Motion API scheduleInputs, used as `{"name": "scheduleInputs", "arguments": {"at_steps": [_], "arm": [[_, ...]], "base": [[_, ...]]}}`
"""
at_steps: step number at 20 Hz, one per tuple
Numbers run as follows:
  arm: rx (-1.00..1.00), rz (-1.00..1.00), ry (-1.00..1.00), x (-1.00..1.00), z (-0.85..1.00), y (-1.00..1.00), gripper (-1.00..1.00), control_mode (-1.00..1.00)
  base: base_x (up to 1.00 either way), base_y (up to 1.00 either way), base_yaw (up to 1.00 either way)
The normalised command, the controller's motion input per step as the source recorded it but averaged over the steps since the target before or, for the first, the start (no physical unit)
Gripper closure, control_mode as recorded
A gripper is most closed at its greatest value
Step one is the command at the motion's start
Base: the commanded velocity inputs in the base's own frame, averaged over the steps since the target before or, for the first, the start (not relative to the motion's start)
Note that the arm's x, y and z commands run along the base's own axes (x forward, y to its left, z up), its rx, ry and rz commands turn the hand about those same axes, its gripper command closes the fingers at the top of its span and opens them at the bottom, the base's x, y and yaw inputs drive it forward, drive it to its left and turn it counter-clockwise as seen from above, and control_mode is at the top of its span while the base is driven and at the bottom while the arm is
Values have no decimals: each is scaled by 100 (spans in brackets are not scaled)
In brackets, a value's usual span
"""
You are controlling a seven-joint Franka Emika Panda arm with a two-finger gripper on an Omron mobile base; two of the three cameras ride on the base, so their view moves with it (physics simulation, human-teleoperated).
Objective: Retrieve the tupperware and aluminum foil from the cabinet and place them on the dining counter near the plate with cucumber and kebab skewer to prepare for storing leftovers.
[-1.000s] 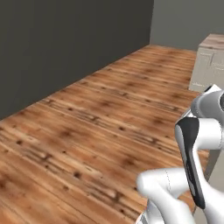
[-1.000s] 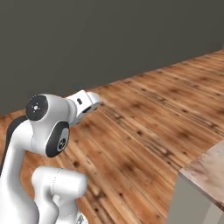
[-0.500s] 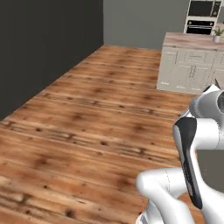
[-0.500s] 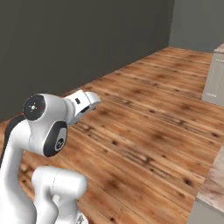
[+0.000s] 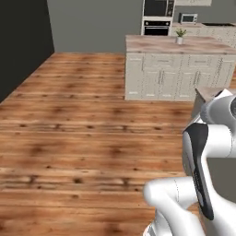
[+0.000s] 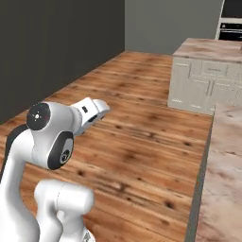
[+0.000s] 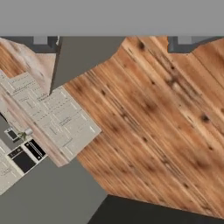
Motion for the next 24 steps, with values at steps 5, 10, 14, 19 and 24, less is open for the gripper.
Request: {"name": "scheduleInputs", "arguments": {"at_steps": [5, 10, 14, 19, 24], "arm": [[0, 0, 0, 0, 0, 0, -100, 100], [0, 0, 0, 0, 0, 0, -100, 100], [0, 0, 0, 0, 0, 0, -100, 100], [0, 0, 0, 0, 0, 0, -100, 100], [0, 0, 0, 0, 0, 0, -100, 100]], "base": [[100, 4, -40], [100, 32, -36], [100, 51, -37], [100, 56, -39], [100, 65, -43]]}}
